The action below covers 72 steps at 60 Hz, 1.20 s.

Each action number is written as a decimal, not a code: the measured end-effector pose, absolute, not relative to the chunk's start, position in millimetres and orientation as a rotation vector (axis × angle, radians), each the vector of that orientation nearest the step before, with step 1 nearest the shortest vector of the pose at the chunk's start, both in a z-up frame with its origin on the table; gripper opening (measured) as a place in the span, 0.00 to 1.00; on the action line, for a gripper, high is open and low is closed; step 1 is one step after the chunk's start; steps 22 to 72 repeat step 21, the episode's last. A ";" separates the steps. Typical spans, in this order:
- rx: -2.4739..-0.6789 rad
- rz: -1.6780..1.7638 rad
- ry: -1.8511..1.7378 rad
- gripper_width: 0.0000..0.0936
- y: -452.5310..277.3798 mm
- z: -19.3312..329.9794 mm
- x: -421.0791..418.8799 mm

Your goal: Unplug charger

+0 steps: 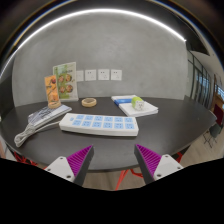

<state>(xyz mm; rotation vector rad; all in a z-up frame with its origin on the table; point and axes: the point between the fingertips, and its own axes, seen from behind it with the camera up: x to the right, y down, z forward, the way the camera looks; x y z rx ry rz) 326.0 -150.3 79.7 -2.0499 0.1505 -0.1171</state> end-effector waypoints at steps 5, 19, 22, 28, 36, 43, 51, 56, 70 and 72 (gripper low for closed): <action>-2.028 -0.135 0.081 0.90 -166.8 81.4 311.2; -1.942 -0.108 -0.070 0.89 -210.9 105.9 327.8; -1.942 -0.113 -0.073 0.89 -216.6 104.2 339.9; -1.942 -0.113 -0.073 0.89 -216.6 104.2 339.9; -1.942 -0.113 -0.073 0.89 -216.6 104.2 339.9; -1.942 -0.113 -0.073 0.89 -216.6 104.2 339.9; -1.942 -0.113 -0.073 0.89 -216.6 104.2 339.9; -1.942 -0.113 -0.073 0.89 -216.6 104.2 339.9; -1.942 -0.113 -0.073 0.89 -216.6 104.2 339.9; -1.942 -0.113 -0.073 0.89 -216.6 104.2 339.9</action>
